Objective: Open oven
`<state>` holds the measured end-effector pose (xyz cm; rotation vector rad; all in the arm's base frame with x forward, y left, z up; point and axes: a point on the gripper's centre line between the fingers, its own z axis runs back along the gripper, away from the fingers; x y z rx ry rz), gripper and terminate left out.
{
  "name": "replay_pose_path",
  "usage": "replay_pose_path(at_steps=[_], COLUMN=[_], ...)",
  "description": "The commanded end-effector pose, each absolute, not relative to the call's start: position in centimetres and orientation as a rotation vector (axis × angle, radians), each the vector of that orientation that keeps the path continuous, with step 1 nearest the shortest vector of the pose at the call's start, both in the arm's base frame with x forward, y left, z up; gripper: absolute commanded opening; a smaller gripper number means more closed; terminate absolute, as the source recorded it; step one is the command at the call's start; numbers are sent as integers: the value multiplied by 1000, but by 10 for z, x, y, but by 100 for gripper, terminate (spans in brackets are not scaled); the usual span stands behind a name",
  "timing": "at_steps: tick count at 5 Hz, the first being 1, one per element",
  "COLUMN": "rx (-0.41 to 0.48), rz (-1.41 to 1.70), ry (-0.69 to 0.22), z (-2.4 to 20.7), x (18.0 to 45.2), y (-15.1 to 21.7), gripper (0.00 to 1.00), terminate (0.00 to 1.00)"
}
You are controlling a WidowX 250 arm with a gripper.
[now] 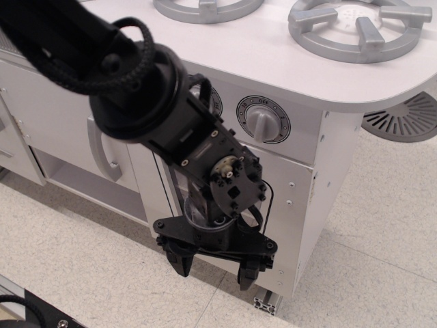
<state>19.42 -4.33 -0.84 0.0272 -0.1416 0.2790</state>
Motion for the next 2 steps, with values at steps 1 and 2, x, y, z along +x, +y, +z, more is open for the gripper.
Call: replay_pose_path(at_steps=[1, 2], rx=[27, 28], rz=[279, 530], ry=[-142, -211], z=[-8, -17], x=[194, 210], y=[-43, -12], gripper=[100, 100], terminate=[0, 0])
